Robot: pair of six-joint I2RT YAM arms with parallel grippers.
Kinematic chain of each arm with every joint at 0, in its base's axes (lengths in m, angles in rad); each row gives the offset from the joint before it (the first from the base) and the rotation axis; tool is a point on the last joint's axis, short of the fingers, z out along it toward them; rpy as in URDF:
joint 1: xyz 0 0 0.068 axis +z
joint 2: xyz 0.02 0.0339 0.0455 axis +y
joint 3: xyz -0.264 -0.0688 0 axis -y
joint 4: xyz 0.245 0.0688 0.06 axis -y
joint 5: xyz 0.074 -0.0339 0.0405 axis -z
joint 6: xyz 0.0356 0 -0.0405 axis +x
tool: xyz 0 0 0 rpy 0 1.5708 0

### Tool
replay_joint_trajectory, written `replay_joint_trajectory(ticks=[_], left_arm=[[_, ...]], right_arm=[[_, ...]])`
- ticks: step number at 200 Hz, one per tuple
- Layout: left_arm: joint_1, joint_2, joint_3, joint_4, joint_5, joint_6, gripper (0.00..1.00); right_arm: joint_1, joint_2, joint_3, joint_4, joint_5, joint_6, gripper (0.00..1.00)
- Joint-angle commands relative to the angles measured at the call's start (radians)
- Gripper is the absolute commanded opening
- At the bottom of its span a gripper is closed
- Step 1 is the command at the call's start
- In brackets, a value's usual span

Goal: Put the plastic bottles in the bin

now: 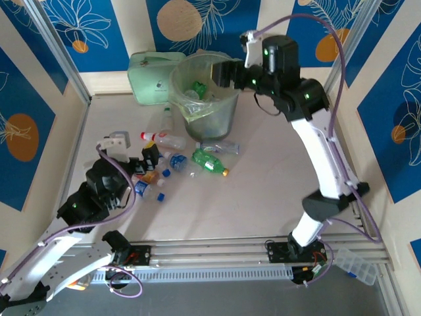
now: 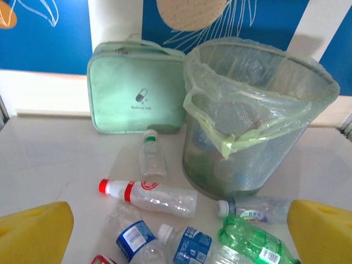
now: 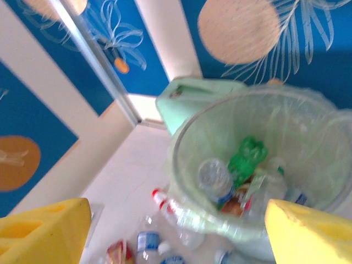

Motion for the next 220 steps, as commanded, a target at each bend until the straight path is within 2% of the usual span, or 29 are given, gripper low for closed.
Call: replay_joint_trajectory(ticks=[1, 33, 62, 81, 100, 132, 159, 220], left_arm=[[-0.003, 0.025, 0.053, -0.175, 0.017, -0.165, 0.99], [-0.001, 0.043, 0.041, -0.355, -0.014, -0.413, 0.99], [0.009, 0.103, 0.025, -0.539, -0.07, -0.67, 0.99], [0.055, 0.15, 0.005, -0.588, -0.002, -0.798, 0.99], [0.137, 0.178, -0.046, -0.543, 0.134, -0.832, 0.99], [0.265, 0.226, -0.149, -0.427, 0.295, -0.839, 1.0], [0.353, 0.316, -0.225, -0.297, 0.436, -0.859, 0.93], [0.398, 0.446, -0.292, -0.167, 0.429, -0.934, 0.88]], right_arm=[[0.053, -0.128, -0.257, 0.077, 0.057, -0.017, 0.83], [0.076, -0.401, -0.679, 0.209, 0.015, 0.107, 0.82], [0.113, -0.583, -0.948, 0.247, 0.041, 0.182, 0.82], [0.125, -0.669, -1.07, 0.243, 0.045, 0.215, 0.81], [0.13, -0.745, -1.164, 0.228, 0.048, 0.24, 0.81], [0.13, -0.842, -1.246, 0.214, 0.052, 0.264, 0.81], [0.129, -0.889, -1.252, 0.195, 0.051, 0.244, 0.81], [0.127, -0.927, -1.26, 0.171, 0.032, 0.237, 0.81]])
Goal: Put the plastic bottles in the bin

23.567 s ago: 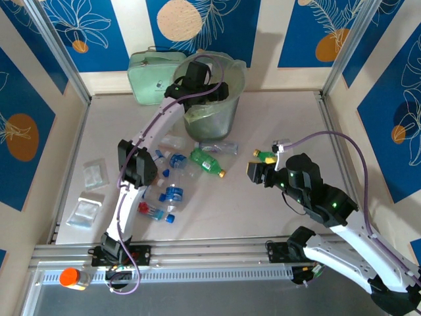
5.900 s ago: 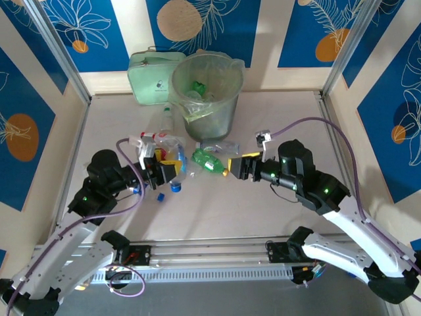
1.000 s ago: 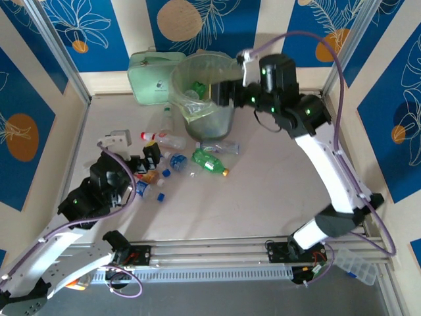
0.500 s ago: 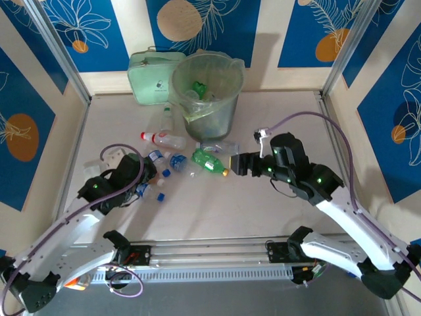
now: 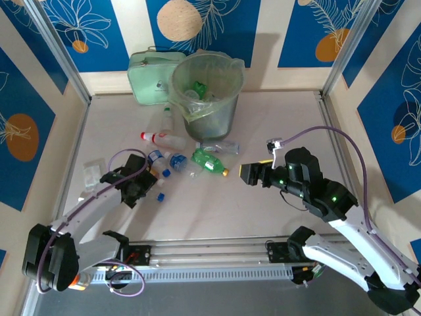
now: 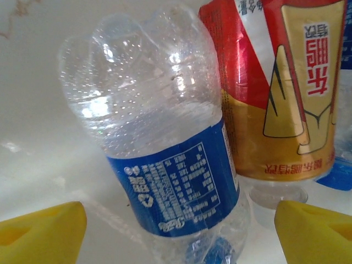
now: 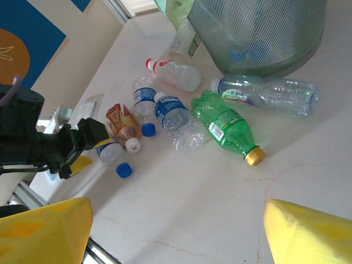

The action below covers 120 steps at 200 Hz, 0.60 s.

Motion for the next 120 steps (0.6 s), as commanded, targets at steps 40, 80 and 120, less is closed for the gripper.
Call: replay_joint_trajectory(ticks=[40, 80, 120], left_arm=[[0.043, 0.04, -0.05, 0.083, -0.004, -0.06, 0.84], [0.075, 0.088, -0.089, 0.142, 0.021, -0.058, 0.8], [0.089, 0.16, -0.084, 0.173, 0.031, -0.044, 0.77]], right_arm=[[0.0, -0.031, -0.019, -0.022, -0.01, -0.015, 0.81], [-0.004, -0.023, -0.031, -0.005, -0.037, -0.024, 0.81], [-0.003, -0.004, -0.031, 0.0, -0.049, -0.027, 0.81]])
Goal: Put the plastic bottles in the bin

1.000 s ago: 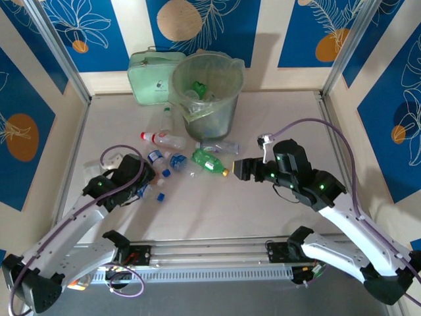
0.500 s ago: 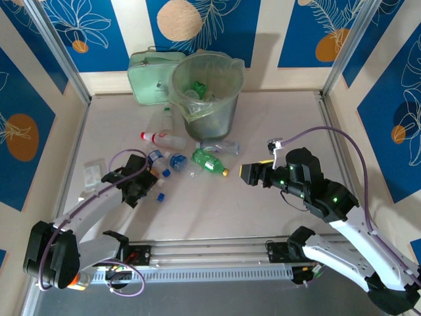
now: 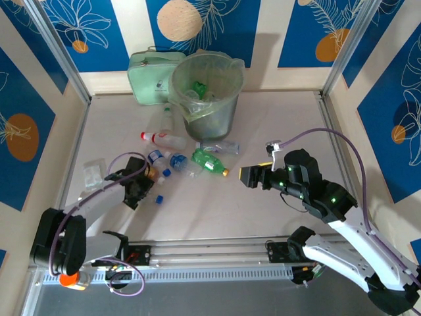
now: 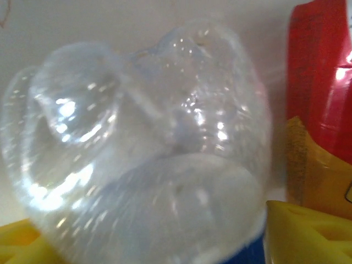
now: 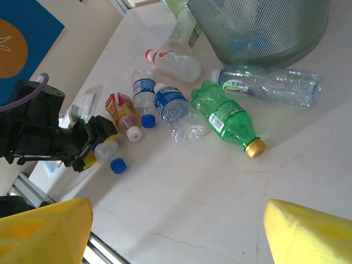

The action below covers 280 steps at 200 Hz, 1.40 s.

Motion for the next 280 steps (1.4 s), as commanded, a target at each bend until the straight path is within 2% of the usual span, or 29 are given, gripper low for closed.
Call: replay_joint_trajectory(ticks=[1, 43, 87, 119, 173, 189, 225, 233, 252, 280], left_arm=[[0.016, 0.033, -0.005, 0.03, 0.019, -0.002, 0.76], [0.017, 0.041, -0.006, 0.032, 0.018, 0.001, 0.69], [0.017, -0.017, 0.016, -0.029, 0.016, 0.023, 0.63], [0.017, -0.12, 0.034, -0.078, 0.009, 0.057, 0.62], [0.016, -0.328, 0.041, -0.12, 0.051, 0.18, 0.52], [0.014, -0.352, 0.052, -0.088, 0.117, 0.256, 0.47], [-0.024, -0.354, 0.141, -0.003, 0.326, 0.484, 0.45], [-0.041, -0.361, 0.162, 0.035, 0.393, 0.55, 0.4], [-0.125, -0.397, 0.204, 0.134, 0.508, 0.69, 0.38], [-0.285, -0.385, 0.296, 0.139, 0.492, 0.875, 0.33]], right_arm=[[-0.002, 0.002, -0.005, 0.006, -0.03, -0.02, 0.81], [-0.003, 0.0, 0.009, -0.013, -0.018, -0.029, 0.81], [-0.004, -0.007, 0.033, -0.029, 0.005, -0.039, 0.81], [-0.006, -0.019, 0.058, -0.04, 0.015, -0.048, 0.81], [-0.006, -0.033, 0.056, -0.044, 0.012, -0.041, 0.81], [-0.006, -0.035, 0.053, -0.04, 0.011, -0.038, 0.81], [-0.006, -0.028, 0.051, -0.024, -0.012, -0.031, 0.81], [-0.007, -0.024, 0.049, -0.02, -0.019, -0.026, 0.81], [-0.007, -0.02, 0.037, -0.001, -0.044, -0.006, 0.81], [-0.007, -0.003, 0.018, 0.037, -0.098, 0.027, 0.81]])
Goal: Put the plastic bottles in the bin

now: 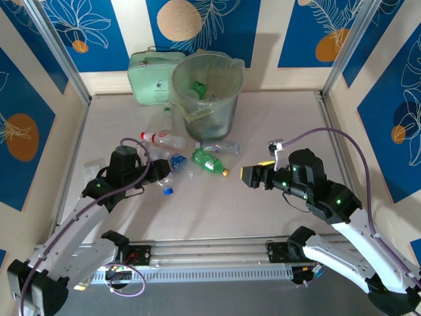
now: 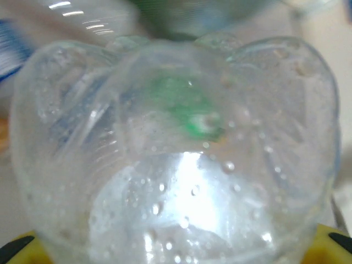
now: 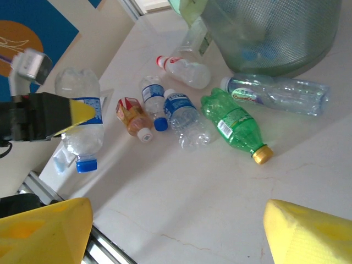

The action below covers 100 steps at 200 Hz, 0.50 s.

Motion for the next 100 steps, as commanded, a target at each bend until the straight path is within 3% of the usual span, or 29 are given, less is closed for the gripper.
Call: replay_joint_trajectory(ticks=[1, 40, 63, 100], left_arm=[[-0.107, -0.004, 0.092, 0.069, 0.084, 0.254, 0.33], [-0.279, 0.054, 0.173, 0.058, 0.147, 0.469, 0.33], [-0.371, 0.076, 0.198, 0.048, 0.127, 0.598, 0.3], [-0.433, 0.114, 0.208, 0.088, 0.119, 0.636, 0.3]], right_arm=[[-0.005, 0.009, -0.017, 0.047, -0.068, 0.035, 0.81], [-0.005, 0.025, -0.023, 0.115, -0.145, 0.06, 0.81], [-0.008, 0.046, -0.024, 0.184, -0.219, 0.079, 0.82], [-0.006, 0.092, -0.01, 0.304, -0.345, 0.112, 0.91]])
